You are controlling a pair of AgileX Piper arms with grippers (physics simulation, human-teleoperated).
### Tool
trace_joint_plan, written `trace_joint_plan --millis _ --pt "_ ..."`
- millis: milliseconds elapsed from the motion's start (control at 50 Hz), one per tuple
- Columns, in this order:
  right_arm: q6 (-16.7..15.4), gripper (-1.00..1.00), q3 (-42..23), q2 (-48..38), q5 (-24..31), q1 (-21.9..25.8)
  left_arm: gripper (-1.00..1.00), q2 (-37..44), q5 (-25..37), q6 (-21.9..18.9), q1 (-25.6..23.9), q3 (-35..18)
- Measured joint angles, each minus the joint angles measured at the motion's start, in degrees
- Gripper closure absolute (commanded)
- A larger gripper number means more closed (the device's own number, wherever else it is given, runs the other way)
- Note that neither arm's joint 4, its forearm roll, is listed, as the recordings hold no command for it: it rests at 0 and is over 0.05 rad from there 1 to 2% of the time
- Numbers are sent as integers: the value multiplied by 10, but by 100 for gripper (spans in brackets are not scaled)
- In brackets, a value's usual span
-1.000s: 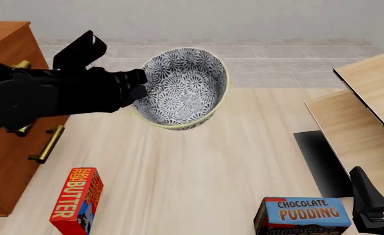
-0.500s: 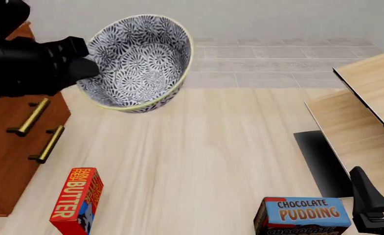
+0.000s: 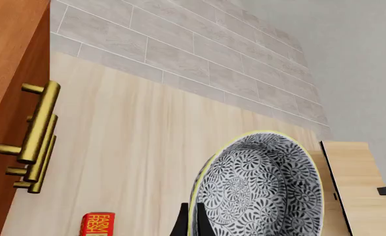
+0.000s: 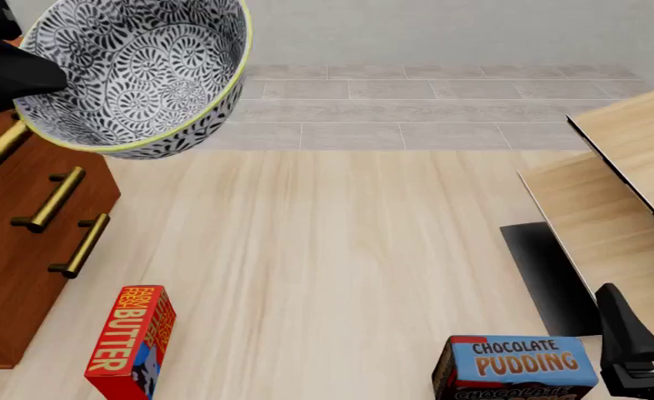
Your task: Close the top drawer of the cabinet and put the bowl on top of it.
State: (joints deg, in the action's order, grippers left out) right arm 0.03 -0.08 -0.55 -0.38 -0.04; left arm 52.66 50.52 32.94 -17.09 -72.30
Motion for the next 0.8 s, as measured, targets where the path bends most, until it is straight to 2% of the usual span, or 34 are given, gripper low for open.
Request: trace_joint_plan --millis 420,800 --pt "0 -100 0 0 0 0 100 -21 70 -18 63 -65" --pt "0 -100 0 0 0 0 100 -23 129 -16 114 -144"
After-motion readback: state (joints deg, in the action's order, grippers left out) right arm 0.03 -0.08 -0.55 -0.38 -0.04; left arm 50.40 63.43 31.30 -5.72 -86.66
